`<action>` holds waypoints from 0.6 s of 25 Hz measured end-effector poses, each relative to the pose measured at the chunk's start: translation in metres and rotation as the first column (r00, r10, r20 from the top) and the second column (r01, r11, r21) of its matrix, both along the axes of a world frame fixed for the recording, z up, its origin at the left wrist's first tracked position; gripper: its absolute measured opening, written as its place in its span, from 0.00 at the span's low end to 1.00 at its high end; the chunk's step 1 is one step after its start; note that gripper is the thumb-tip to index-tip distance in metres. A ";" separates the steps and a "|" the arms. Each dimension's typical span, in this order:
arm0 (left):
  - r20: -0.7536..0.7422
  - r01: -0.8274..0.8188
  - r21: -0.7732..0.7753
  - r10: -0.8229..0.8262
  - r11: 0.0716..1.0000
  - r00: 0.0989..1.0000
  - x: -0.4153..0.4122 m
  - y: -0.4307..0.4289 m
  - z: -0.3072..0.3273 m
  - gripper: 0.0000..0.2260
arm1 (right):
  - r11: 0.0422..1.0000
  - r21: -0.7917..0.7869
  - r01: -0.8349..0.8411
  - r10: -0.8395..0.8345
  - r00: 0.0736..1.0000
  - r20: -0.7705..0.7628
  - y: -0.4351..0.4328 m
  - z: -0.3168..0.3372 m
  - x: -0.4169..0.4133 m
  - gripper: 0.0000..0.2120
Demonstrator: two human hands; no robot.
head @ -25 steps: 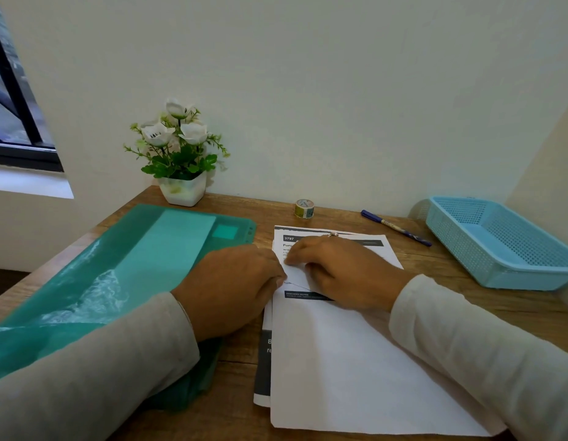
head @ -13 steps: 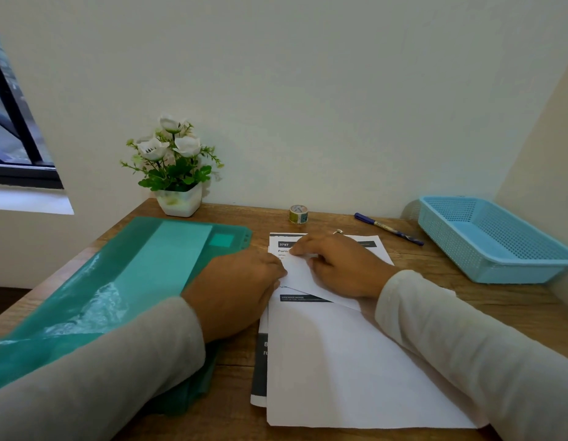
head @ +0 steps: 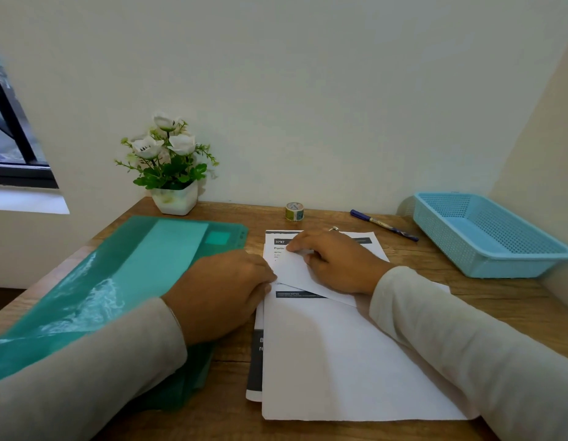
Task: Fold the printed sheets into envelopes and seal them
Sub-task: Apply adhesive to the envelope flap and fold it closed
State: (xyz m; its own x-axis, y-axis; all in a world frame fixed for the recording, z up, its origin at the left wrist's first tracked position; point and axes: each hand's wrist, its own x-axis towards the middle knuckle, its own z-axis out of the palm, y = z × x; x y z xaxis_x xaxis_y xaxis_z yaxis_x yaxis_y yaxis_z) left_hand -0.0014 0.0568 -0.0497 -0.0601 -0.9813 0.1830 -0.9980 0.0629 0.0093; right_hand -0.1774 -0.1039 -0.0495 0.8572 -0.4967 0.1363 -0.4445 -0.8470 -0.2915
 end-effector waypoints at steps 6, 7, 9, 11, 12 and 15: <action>0.011 0.017 -0.026 -0.016 1.000 1.000 0.001 0.002 -0.004 0.19 | 0.984 -0.114 -0.136 0.122 0.985 -0.120 0.028 0.002 0.001 0.21; 0.017 0.019 -0.019 -0.018 1.000 1.000 0.002 0.001 -0.005 0.19 | 0.985 -0.118 -0.128 0.113 0.986 -0.124 0.027 0.002 0.002 0.21; 0.013 0.029 -0.013 -0.029 0.999 1.000 0.002 0.001 -0.006 0.19 | 0.988 -0.136 -0.069 0.055 0.993 -0.107 0.017 0.004 0.004 0.19; 0.020 0.044 -0.031 -0.043 0.999 0.999 0.001 0.002 -0.005 0.19 | 0.988 -0.154 0.002 -0.019 0.995 -0.103 0.008 0.007 0.006 0.18; 0.028 0.048 -0.040 -0.047 0.998 0.999 0.001 0.003 -0.005 0.20 | 0.988 -0.151 0.025 -0.044 0.992 -0.121 0.007 0.009 0.007 0.19; 0.024 0.054 -0.048 -0.053 0.997 0.998 0.000 0.004 -0.007 0.20 | 0.993 -0.091 0.077 -0.094 0.974 -0.208 0.011 0.018 -0.001 0.28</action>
State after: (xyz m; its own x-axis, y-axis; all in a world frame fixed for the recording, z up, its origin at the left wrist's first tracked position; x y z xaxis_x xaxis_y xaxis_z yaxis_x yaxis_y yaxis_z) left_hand -0.0011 0.0613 -0.0564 -0.1166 -0.9665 0.2287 -0.9931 0.1157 -0.0172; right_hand -0.1780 -0.0931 -0.0314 0.8258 -0.5640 -0.0007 -0.5603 -0.8203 -0.1145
